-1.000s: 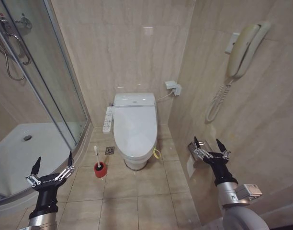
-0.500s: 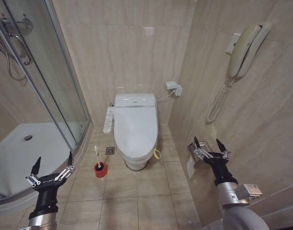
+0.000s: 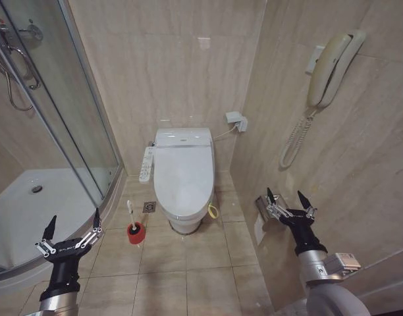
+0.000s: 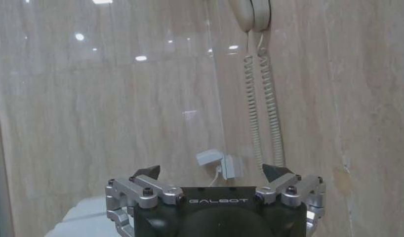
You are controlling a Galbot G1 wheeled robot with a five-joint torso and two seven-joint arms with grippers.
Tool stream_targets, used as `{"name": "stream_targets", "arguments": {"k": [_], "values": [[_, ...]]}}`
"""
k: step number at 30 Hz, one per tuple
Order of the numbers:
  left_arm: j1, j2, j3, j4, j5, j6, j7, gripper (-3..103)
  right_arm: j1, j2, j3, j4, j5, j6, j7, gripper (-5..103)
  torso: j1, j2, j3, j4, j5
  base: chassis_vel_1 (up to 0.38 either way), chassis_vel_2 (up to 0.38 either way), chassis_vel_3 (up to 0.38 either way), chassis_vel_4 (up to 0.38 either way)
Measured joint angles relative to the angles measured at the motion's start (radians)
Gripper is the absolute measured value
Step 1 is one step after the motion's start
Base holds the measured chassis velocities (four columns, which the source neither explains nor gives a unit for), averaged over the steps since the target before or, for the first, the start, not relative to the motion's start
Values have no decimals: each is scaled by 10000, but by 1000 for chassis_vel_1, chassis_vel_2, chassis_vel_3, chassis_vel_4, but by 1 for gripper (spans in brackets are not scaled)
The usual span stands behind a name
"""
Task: Open the toilet lid, clean the toilet bowl with a toilet brush, close the toilet lid, and flush.
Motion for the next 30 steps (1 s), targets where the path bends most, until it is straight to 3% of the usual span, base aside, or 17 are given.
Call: {"name": "stream_targets", "arguments": {"k": [30], "values": [[0, -1, 0, 0, 0, 0, 0, 100, 0, 0, 0, 0, 0, 0, 0, 100, 1, 0, 1, -2, 1, 32, 30, -28, -34]]}}
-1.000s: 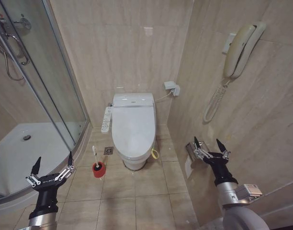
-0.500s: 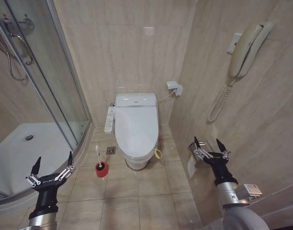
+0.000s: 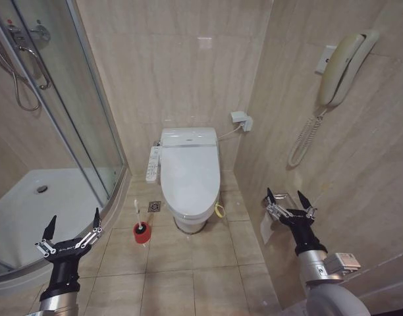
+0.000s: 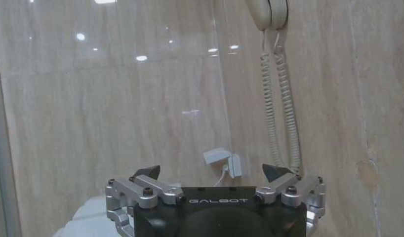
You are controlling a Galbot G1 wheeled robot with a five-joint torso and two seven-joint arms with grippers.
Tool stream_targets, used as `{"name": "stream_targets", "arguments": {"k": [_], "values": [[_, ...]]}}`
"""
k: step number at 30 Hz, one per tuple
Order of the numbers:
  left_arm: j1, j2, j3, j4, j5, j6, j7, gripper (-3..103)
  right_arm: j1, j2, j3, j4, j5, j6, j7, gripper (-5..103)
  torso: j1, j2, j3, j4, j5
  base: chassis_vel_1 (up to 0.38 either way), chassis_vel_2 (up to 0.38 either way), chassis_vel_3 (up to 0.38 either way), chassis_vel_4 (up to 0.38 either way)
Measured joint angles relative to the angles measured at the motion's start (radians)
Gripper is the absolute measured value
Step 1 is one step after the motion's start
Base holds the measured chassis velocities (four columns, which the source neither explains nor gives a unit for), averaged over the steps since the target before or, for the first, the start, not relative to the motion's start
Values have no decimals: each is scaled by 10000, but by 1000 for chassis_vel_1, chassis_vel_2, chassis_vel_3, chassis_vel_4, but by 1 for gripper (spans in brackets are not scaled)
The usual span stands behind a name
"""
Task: Open the toilet lid, clean the toilet bowl with a toilet brush, close the toilet lid, and flush.
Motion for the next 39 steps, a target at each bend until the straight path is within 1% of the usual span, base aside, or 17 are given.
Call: {"name": "stream_targets", "arguments": {"k": [10, 20, 39], "values": [[-1, 0, 0, 0, 0, 0, 0, 100, 0, 0, 0, 0, 0, 0, 0, 100, 1, 0, 0, 1, -1, 8, -4, -18, 8], [1, 0, -1, 0, 0, 0, 0, 100, -2, 0, 0, 0, 0, 0, 0, 100, -8, 4, -3, 1, -1, 79, -85, -77, 80], [-2, 1, 0, 0, 0, 0, 0, 100, 1, 0, 0, 0, 0, 0, 0, 100, 2, 0, 1, 2, -1, 6, -7, -5, 8]]}}
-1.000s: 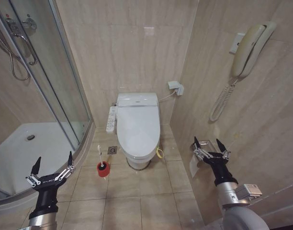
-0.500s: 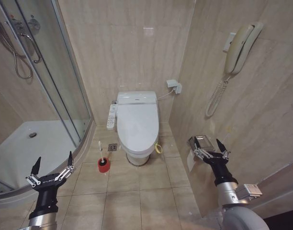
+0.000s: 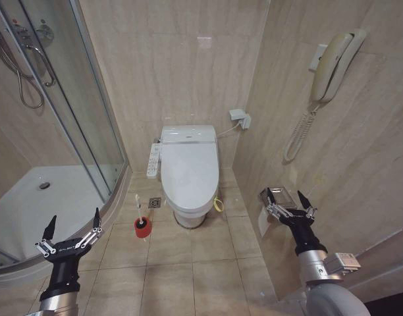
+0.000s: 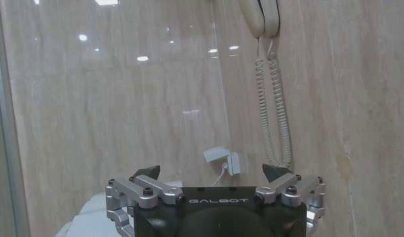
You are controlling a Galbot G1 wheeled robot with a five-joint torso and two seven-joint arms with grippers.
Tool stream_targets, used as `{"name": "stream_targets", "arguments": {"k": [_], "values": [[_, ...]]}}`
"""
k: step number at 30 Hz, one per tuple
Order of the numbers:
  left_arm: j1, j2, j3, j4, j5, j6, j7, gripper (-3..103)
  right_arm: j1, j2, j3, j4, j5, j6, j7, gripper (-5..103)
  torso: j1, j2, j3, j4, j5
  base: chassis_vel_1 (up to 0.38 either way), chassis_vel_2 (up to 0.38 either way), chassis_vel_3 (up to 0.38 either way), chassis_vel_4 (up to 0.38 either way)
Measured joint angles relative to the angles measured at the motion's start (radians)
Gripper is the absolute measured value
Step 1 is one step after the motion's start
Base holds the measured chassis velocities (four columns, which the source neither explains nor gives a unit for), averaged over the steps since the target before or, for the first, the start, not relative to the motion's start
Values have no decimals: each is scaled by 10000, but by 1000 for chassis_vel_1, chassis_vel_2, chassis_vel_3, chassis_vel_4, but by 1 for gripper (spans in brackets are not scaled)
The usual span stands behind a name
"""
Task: Open the toilet lid, clean the toilet bowl with a toilet brush, close the toilet lid, and flush.
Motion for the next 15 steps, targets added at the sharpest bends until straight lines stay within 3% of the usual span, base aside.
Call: {"name": "stream_targets", "arguments": {"k": [15], "values": [[0, 0, -1, 0, 0, 0, 0, 100, 0, 0, 0, 0, 0, 0, 0, 100, 0, 0, 0, 0, 0, 30, -28, -31, 28]]}}
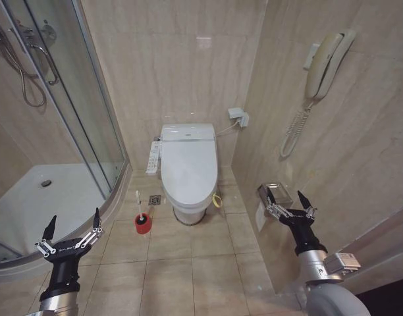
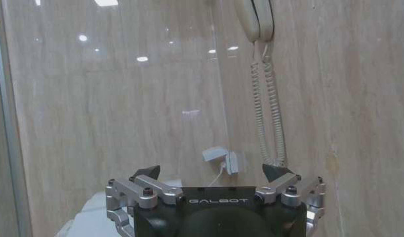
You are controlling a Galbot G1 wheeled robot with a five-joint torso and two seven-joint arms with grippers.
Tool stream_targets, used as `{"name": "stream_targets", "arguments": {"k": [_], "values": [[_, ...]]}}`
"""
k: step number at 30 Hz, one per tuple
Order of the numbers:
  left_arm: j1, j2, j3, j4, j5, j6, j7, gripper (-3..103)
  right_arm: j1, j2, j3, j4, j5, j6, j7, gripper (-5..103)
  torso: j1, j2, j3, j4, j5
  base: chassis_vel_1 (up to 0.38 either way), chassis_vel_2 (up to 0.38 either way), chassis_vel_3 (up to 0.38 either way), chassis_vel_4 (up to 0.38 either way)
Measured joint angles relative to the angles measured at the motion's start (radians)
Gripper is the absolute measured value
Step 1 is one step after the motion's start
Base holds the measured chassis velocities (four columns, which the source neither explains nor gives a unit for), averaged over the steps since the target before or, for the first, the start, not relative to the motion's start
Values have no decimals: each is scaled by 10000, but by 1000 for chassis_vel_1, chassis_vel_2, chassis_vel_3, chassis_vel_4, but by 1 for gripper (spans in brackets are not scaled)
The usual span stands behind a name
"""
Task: Open the toilet lid, clean the toilet bowl with a toilet brush, close the toilet lid, and flush.
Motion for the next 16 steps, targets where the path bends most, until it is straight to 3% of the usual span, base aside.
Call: {"name": "stream_targets", "arguments": {"k": [16], "values": [[0, 0, 0, 0, 0, 0, 0, 100, -1, 0, 0, 0, 0, 0, 0, 100, -3, 0, -1, -1, 0, 0, 0, 0, 0]]}}
